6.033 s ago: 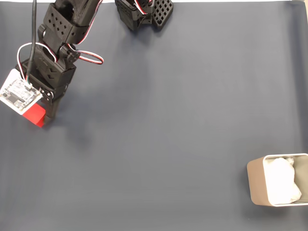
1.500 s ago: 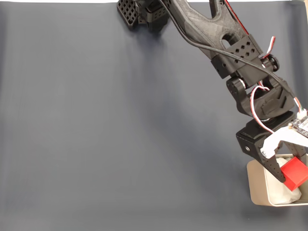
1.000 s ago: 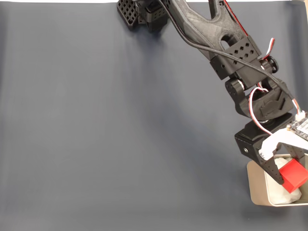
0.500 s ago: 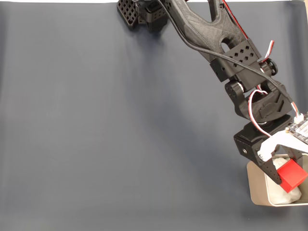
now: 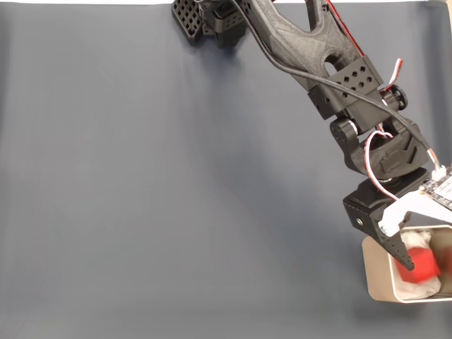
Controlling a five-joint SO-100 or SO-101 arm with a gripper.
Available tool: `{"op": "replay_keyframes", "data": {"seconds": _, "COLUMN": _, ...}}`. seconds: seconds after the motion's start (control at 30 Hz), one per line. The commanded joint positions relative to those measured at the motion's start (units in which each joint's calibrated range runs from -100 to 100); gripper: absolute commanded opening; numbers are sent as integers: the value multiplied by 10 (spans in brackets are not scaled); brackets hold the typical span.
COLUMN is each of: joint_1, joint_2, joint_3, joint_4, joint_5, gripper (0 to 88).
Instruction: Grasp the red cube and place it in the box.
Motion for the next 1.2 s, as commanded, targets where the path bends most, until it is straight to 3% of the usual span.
{"op": "replay_keyframes", "data": {"seconds": 0.0, "joint_1": 3, "joint_2": -25, "joint_3": -30, "joint_4": -6, "joint_5": 4, "gripper": 375}}
{"op": "replay_keyframes", "data": {"seconds": 0.37, "joint_1": 7, "joint_2": -33, "joint_3": -27, "joint_4": -11, "joint_5": -2, "gripper": 434}}
{"op": "replay_keyframes", "data": {"seconds": 1.17, "joint_1": 7, "joint_2": -37, "joint_3": -25, "joint_4": -25, "joint_5": -5, "gripper": 432}}
